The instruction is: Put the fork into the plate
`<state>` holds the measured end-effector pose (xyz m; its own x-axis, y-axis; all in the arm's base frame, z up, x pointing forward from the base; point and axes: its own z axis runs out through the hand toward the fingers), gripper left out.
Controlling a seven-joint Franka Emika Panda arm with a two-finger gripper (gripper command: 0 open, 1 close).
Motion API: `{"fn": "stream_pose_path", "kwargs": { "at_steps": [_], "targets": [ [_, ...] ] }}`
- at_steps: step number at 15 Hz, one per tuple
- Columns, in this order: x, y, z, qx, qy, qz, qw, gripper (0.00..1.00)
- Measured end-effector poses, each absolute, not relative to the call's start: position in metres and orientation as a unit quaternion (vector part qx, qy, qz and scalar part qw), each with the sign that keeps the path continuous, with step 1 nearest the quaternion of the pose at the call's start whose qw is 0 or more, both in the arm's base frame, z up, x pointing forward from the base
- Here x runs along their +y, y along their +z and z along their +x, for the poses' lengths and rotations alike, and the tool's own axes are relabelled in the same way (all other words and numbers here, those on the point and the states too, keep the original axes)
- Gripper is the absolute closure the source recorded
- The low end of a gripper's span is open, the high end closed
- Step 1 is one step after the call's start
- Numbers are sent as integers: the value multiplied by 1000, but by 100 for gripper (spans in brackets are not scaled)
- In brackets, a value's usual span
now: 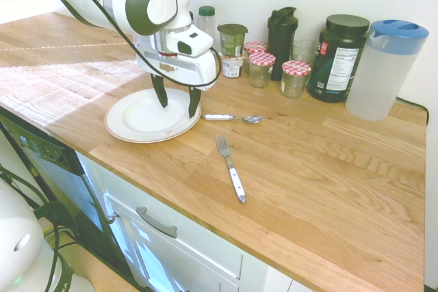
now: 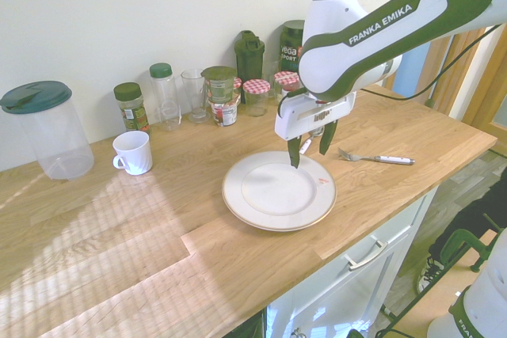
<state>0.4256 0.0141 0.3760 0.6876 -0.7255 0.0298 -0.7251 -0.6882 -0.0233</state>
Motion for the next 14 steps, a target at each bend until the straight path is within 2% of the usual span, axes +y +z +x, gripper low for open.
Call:
{"fn": "stream_pose_path", "kwargs": {
  "at_steps": [6, 14],
  "targets": [
    [-7, 385, 421, 409, -29, -912, 17, 0],
    [-105, 411, 337, 373, -70, -925, 35, 0]
  ]
}}
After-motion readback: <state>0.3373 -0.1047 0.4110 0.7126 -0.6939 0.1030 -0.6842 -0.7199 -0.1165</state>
